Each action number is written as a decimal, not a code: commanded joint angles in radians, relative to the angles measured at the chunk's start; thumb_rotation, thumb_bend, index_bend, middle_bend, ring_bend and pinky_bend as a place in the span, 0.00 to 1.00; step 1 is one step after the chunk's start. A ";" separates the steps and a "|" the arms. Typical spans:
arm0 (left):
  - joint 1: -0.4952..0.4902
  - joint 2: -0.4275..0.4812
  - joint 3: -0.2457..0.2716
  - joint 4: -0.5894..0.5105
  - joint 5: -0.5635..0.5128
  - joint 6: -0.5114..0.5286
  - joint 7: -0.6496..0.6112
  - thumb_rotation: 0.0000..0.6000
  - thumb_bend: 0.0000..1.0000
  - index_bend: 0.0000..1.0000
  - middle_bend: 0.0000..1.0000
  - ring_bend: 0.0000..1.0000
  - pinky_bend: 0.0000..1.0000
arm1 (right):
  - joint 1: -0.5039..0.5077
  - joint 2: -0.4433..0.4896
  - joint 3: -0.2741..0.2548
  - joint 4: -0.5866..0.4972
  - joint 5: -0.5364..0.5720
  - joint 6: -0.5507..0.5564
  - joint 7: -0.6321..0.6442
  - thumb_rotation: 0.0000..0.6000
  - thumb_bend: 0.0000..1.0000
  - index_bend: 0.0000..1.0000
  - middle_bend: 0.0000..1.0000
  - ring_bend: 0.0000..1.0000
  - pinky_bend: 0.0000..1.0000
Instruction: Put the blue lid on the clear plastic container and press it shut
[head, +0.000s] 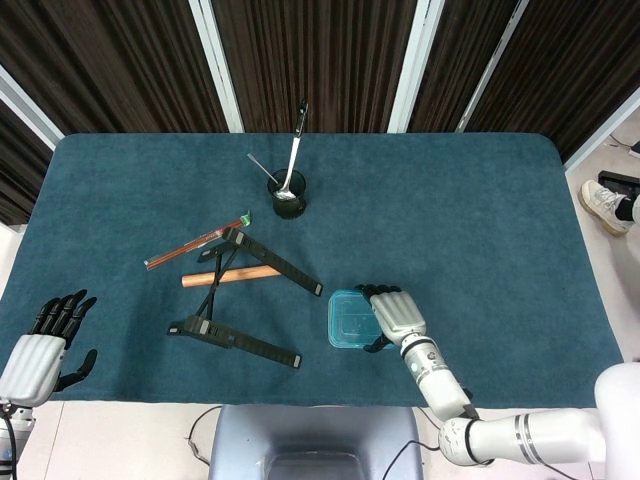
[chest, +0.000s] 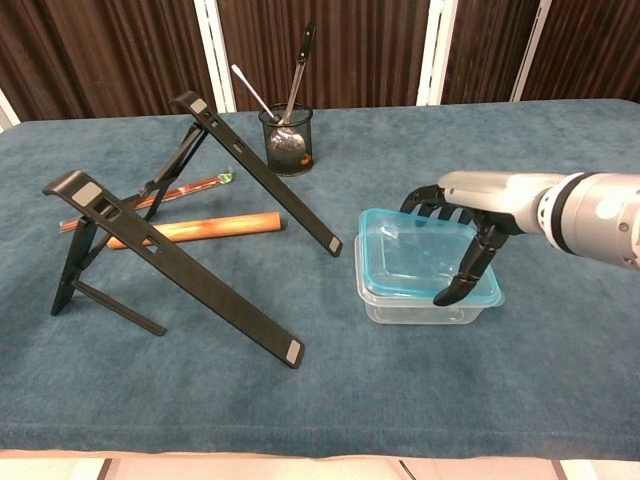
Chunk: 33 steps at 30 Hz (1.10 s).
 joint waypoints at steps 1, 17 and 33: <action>0.000 0.000 0.000 0.000 0.000 0.000 0.000 1.00 0.41 0.00 0.00 0.00 0.07 | 0.002 -0.006 0.000 0.004 0.002 -0.001 -0.005 1.00 0.26 0.82 0.54 0.47 0.42; 0.001 0.003 0.000 0.001 0.001 0.002 -0.010 1.00 0.41 0.00 0.00 0.00 0.07 | 0.019 -0.032 0.004 0.016 0.038 0.009 -0.052 1.00 0.26 0.82 0.54 0.47 0.42; 0.004 0.007 0.000 0.004 0.003 0.009 -0.023 1.00 0.41 0.00 0.00 0.00 0.07 | 0.060 -0.047 0.012 0.011 0.113 0.026 -0.135 1.00 0.26 0.78 0.54 0.47 0.41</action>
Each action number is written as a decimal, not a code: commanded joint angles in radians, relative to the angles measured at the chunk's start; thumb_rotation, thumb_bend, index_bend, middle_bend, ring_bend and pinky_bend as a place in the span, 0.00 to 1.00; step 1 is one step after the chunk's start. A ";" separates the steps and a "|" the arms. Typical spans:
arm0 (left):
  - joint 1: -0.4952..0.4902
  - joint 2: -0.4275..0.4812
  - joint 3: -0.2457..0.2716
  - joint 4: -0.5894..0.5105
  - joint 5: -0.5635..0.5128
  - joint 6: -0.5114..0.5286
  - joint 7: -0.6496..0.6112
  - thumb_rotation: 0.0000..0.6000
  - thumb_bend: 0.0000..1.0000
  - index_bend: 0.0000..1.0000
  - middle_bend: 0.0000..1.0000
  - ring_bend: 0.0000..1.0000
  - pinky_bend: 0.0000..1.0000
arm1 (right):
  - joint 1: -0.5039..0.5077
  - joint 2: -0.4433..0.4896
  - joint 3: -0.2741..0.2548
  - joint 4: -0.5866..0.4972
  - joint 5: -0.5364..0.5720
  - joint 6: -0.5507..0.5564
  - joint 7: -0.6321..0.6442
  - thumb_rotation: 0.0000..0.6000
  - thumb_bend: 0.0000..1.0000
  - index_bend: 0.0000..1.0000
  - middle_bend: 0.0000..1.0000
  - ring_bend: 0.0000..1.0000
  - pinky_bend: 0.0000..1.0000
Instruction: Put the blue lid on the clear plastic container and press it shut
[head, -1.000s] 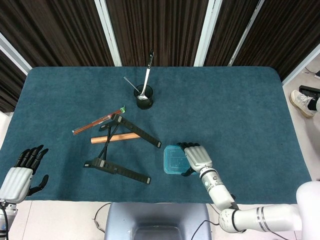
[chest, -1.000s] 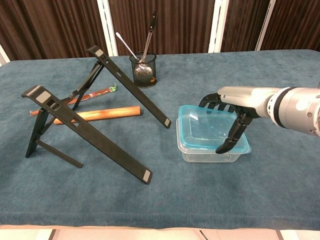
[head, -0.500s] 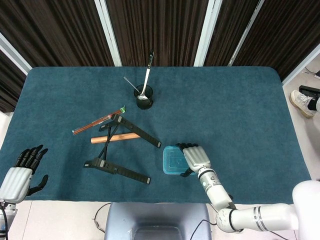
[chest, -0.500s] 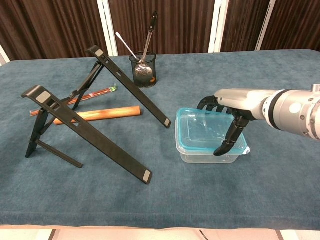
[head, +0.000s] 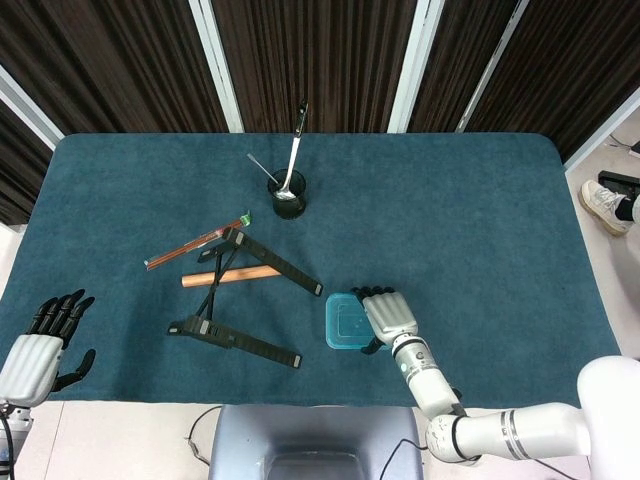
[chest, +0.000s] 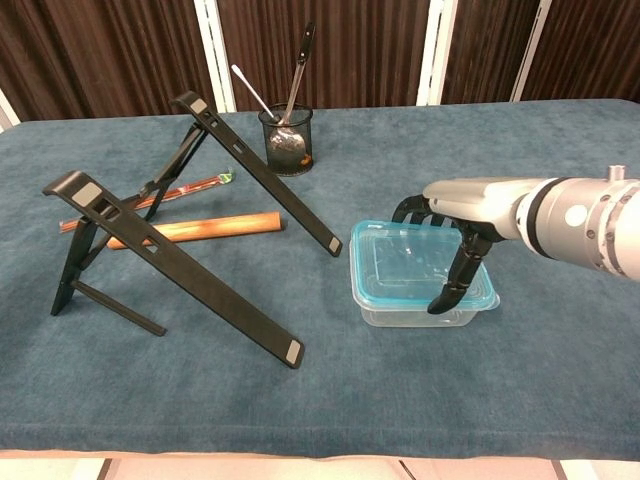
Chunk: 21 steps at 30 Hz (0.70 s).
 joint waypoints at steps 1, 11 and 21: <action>0.001 0.001 0.000 0.001 0.001 0.003 -0.004 1.00 0.41 0.00 0.00 0.00 0.07 | 0.007 -0.009 0.002 0.007 0.012 0.001 -0.008 1.00 0.26 0.78 0.54 0.47 0.41; 0.000 0.001 0.001 0.002 0.004 0.002 -0.009 1.00 0.41 0.00 0.00 0.00 0.07 | 0.019 -0.021 -0.002 0.015 0.030 0.018 -0.037 1.00 0.26 0.75 0.54 0.44 0.40; 0.003 0.005 0.000 0.000 0.003 0.006 -0.019 1.00 0.41 0.00 0.00 0.00 0.07 | 0.028 -0.022 -0.001 0.021 0.052 0.012 -0.052 1.00 0.26 0.68 0.52 0.41 0.36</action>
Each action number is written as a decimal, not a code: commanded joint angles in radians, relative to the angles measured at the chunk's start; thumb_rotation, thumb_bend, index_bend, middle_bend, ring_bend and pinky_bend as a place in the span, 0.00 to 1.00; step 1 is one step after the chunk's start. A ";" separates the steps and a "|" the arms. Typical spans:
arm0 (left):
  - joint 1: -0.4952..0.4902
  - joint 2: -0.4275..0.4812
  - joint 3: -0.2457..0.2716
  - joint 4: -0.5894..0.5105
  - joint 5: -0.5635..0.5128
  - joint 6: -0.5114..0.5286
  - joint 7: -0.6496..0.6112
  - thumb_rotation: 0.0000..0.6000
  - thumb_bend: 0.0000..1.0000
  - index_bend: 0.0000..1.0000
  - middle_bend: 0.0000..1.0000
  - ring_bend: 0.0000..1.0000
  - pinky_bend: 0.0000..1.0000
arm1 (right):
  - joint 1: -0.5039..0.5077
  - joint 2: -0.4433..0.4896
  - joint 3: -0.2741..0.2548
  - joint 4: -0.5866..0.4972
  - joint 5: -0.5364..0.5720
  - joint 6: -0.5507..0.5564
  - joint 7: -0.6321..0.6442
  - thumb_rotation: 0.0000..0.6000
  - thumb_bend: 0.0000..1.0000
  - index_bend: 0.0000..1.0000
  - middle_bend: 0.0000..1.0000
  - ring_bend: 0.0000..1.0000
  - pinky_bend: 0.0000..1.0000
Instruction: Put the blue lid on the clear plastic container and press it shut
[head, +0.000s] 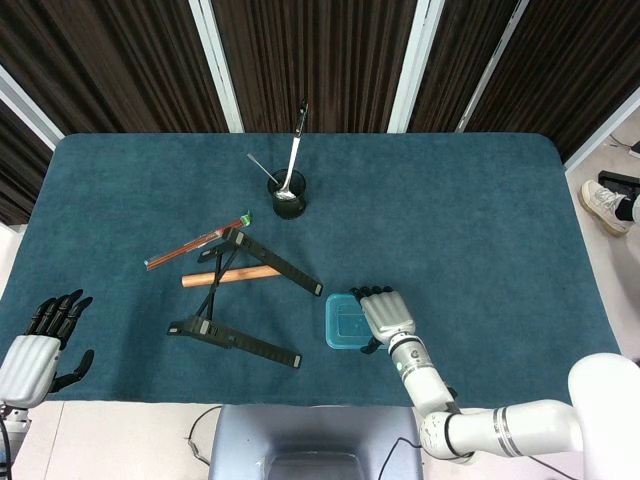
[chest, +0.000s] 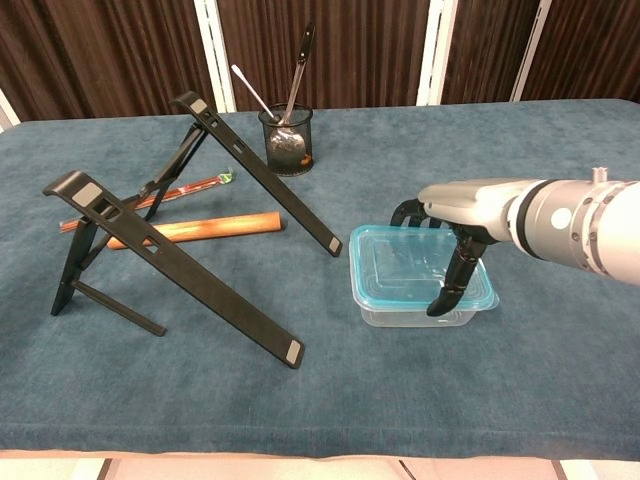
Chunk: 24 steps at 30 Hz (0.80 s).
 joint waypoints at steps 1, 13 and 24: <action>0.000 0.001 0.000 0.000 -0.001 0.000 -0.001 1.00 0.41 0.00 0.00 0.00 0.07 | 0.000 -0.001 0.000 0.001 -0.002 0.001 0.001 1.00 0.26 0.68 0.51 0.41 0.36; 0.017 0.008 0.008 -0.011 0.021 0.033 0.009 1.00 0.41 0.00 0.00 0.00 0.08 | 0.014 0.011 0.001 -0.025 0.022 0.012 -0.028 1.00 0.26 0.52 0.42 0.36 0.34; 0.022 0.008 0.012 -0.012 0.036 0.046 0.011 1.00 0.41 0.00 0.00 0.00 0.08 | 0.022 0.003 -0.004 -0.013 0.030 0.013 -0.038 1.00 0.26 0.41 0.34 0.33 0.31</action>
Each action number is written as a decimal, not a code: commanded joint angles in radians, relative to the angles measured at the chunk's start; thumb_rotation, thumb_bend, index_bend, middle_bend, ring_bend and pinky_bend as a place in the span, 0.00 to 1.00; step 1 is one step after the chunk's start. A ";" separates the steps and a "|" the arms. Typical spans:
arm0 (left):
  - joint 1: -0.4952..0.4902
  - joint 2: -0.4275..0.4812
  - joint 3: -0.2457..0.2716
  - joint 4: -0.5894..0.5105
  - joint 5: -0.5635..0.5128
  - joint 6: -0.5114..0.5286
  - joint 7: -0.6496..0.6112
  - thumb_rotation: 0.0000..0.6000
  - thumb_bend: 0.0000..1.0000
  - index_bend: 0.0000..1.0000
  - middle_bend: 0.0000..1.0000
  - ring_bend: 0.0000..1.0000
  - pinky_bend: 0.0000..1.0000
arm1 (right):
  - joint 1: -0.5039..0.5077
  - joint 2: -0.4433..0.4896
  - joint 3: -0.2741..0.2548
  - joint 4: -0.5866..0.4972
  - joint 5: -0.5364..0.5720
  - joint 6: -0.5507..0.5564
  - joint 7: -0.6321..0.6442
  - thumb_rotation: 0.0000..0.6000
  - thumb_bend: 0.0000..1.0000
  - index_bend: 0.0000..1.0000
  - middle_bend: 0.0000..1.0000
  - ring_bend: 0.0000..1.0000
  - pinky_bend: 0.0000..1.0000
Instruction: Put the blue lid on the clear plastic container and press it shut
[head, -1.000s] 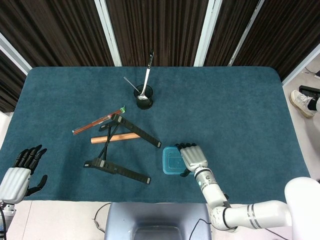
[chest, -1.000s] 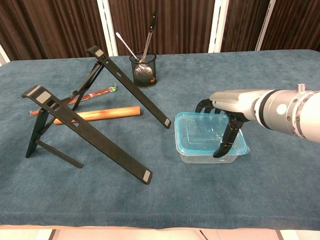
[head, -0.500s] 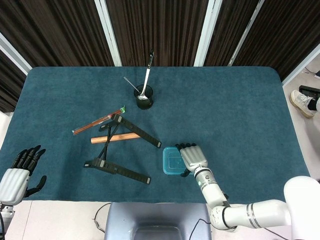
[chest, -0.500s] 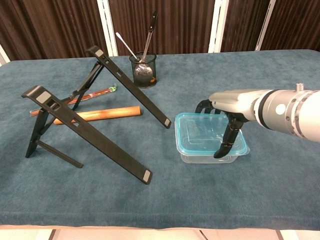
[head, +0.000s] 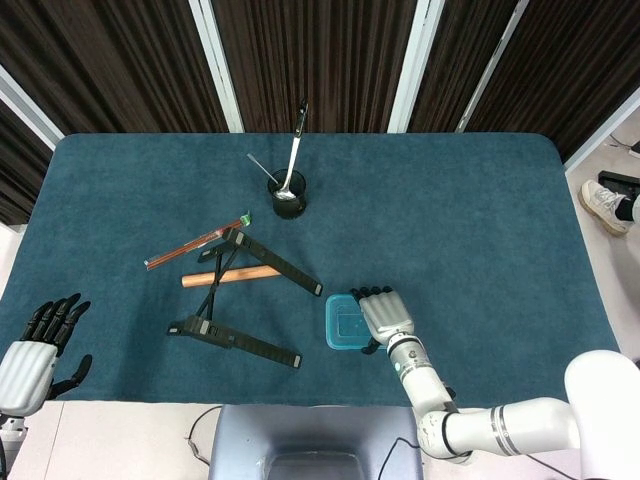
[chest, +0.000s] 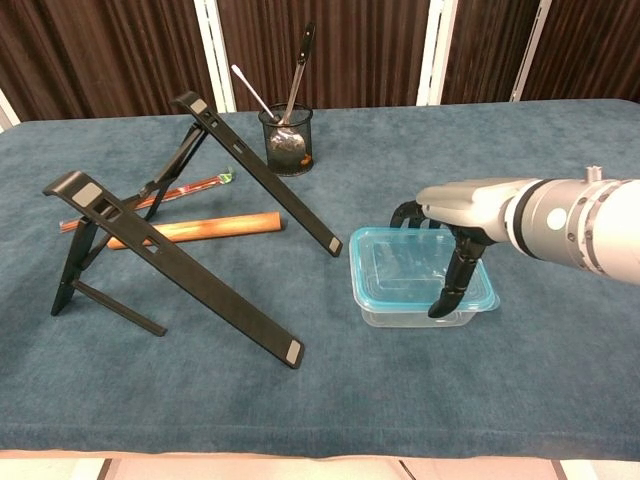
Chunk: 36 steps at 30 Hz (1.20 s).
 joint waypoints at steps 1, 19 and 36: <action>-0.002 0.000 0.000 0.001 -0.001 -0.004 -0.001 1.00 0.41 0.00 0.00 0.00 0.08 | 0.000 0.003 0.000 -0.002 0.001 0.000 0.000 1.00 0.26 0.39 0.33 0.32 0.30; -0.007 0.001 -0.004 0.002 -0.011 -0.018 -0.008 1.00 0.41 0.00 0.00 0.00 0.07 | 0.005 0.032 -0.002 -0.016 0.005 -0.021 0.010 1.00 0.26 0.23 0.24 0.24 0.25; -0.017 0.002 -0.009 0.009 -0.027 -0.042 -0.029 1.00 0.41 0.00 0.00 0.00 0.08 | 0.015 0.062 -0.006 -0.034 -0.007 -0.044 0.027 1.00 0.26 0.13 0.18 0.19 0.24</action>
